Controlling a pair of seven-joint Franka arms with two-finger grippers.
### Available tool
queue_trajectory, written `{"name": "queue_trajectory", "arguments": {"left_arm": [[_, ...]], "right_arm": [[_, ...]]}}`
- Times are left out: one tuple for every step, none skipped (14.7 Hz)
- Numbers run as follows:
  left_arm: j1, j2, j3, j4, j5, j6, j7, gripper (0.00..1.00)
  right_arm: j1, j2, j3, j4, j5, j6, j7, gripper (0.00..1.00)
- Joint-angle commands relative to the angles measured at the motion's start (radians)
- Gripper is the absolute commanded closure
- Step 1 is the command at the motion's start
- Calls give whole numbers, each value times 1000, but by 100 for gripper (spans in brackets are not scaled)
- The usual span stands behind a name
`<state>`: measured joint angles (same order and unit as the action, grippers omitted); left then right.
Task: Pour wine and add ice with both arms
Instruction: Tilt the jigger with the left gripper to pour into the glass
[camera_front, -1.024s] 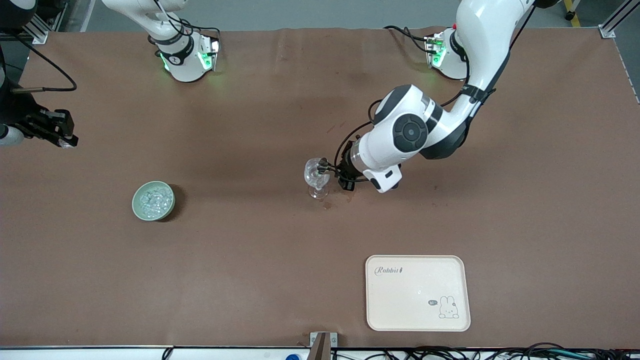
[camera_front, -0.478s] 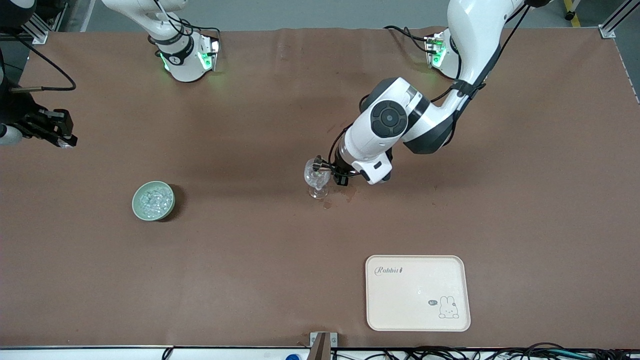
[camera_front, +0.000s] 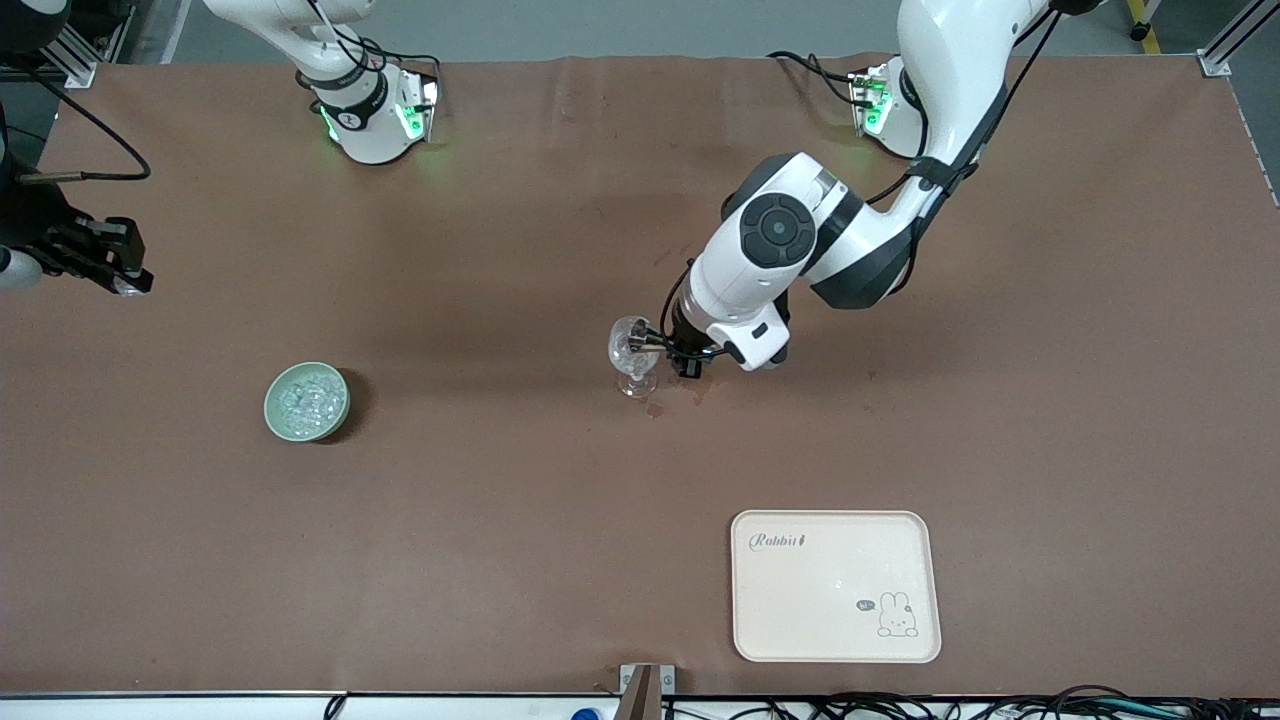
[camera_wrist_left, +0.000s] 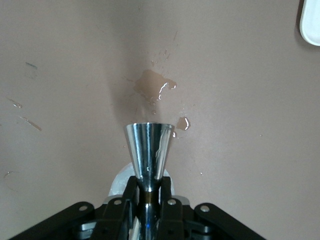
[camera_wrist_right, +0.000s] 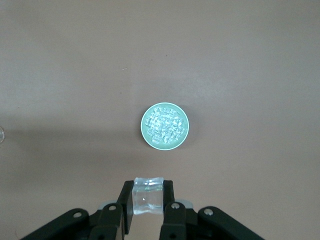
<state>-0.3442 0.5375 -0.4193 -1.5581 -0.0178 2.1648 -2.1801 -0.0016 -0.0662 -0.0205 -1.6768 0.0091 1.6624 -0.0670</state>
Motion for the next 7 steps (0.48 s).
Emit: {"name": "queue_trajectory", "arguments": {"left_arm": [[-22,4,2,10,18,-2,-23,100],[-27,4,4,10,19,-3,-24,100],[-28,2,7,9,21,-6,-24,100],[-29,1,7,9,21,-8,-24,100],[-29,-2,8,9,21,-10,-24,100],[-27,-2,8,9,27,-10,-30,100],[-28,-2,8,9,44,-11,-39,100]], "right_arm": [[2,-12,-1,0,11,-9,-2,96],[2,-12,-3,0,11,-7,-2,96],[2,-12,-1,0,11,-7,-2,96],[2,-12,-1,0,12,-7,0,96],[3,-12,-1,0,12,-6,0,96],[3,-11,-1,0,12,-6,0,96],[3,-11,-1,0,12,-6,0,96]]}}
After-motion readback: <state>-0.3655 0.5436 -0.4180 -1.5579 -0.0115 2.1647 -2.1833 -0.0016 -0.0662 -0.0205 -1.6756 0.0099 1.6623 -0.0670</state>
